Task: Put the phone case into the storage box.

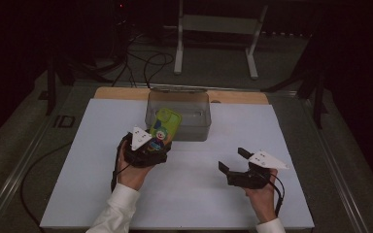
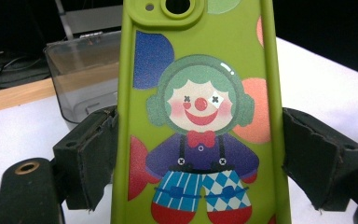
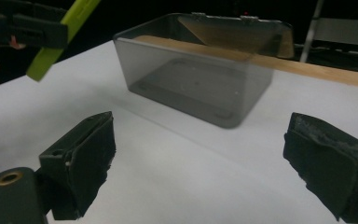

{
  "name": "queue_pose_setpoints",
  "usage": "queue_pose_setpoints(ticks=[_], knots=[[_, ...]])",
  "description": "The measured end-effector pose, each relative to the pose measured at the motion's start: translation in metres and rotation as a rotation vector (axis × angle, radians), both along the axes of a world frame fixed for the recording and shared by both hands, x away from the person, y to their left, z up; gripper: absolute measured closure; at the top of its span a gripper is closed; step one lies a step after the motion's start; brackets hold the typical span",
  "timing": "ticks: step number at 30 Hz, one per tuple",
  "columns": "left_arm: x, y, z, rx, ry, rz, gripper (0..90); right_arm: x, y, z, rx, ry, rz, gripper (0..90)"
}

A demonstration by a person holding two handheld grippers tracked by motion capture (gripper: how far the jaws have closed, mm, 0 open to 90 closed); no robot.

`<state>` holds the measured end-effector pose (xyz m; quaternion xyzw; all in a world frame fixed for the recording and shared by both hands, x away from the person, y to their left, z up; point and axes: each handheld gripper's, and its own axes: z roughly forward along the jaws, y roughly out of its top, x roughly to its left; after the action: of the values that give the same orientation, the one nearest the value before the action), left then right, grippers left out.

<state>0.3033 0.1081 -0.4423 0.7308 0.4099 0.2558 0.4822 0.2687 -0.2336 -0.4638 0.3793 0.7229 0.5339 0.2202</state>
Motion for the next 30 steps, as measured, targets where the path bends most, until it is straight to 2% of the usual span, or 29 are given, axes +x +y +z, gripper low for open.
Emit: queue_pose_setpoints(ticks=[3,4,6,11,13,20,28,30], knots=[[-0.001,0.0,0.001,-0.006,-0.006,0.0,15.9,0.005,0.006,0.004,0.005,0.003,0.008,8.9],[-0.002,0.0,0.001,-0.01,-0.01,0.0,15.9,0.012,0.016,0.012,0.023,0.007,0.025,8.9],[-0.002,-0.001,0.001,-0.014,-0.011,-0.003,15.9,0.015,0.022,0.017,0.034,0.008,0.033,8.9],[-0.003,-0.004,-0.001,-0.024,-0.019,-0.004,15.9,0.022,0.033,0.025,0.035,0.014,0.044,8.9],[-0.005,-0.005,-0.001,-0.041,-0.025,-0.003,15.9,0.028,0.041,0.028,0.045,0.032,0.052,8.9],[-0.007,-0.01,-0.004,-0.057,-0.036,-0.006,15.9,0.035,0.061,0.04,0.058,0.025,0.08,8.9],[-0.009,-0.015,-0.006,-0.06,-0.039,-0.01,15.9,0.041,0.081,0.047,0.071,0.042,0.111,9.0],[-0.01,-0.016,-0.007,-0.069,-0.044,-0.009,15.9,0.042,0.089,0.05,0.078,0.048,0.125,12.5]])
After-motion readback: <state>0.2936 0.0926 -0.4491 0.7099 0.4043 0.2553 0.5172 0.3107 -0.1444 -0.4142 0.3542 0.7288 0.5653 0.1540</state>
